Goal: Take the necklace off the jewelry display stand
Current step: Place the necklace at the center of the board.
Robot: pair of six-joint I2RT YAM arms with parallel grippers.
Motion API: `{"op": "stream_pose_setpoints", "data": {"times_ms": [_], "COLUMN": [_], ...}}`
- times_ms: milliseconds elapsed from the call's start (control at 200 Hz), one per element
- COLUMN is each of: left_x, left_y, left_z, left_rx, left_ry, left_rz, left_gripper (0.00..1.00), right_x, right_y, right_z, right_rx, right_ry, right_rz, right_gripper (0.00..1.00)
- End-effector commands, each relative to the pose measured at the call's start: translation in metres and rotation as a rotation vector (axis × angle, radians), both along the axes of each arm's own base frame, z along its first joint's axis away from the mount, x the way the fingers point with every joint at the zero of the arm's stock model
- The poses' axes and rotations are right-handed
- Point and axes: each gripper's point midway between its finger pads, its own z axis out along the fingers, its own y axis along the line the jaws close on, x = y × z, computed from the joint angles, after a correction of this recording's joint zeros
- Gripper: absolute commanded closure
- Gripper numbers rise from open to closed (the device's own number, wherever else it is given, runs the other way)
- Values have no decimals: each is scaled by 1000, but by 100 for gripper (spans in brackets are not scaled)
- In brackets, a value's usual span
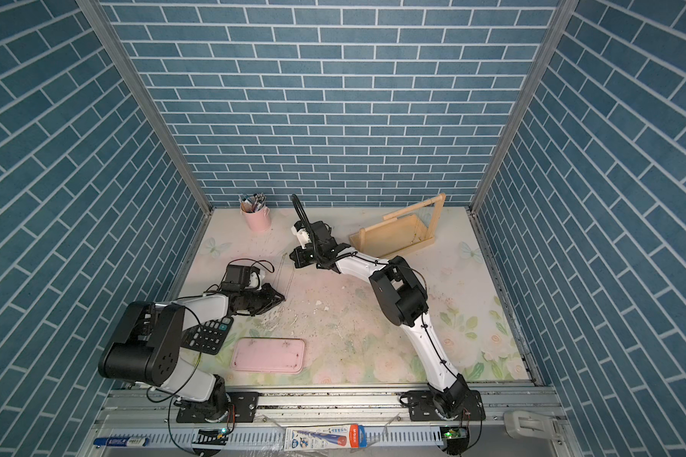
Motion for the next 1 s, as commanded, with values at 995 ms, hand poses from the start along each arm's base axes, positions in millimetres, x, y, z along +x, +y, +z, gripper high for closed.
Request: {"op": "stream_pose_setpoints", "data": {"times_ms": [995], "left_x": [14], "left_y": [-17], "left_z": [31], "left_rx": [-198], "left_ry": [-107], "left_rz": [55], "left_gripper": [37], "right_x": [21], "right_y": [10], "right_z": [8], "right_rx": [5], "right_ry": [-33], "right_rz": [-24], "right_gripper": [100]}}
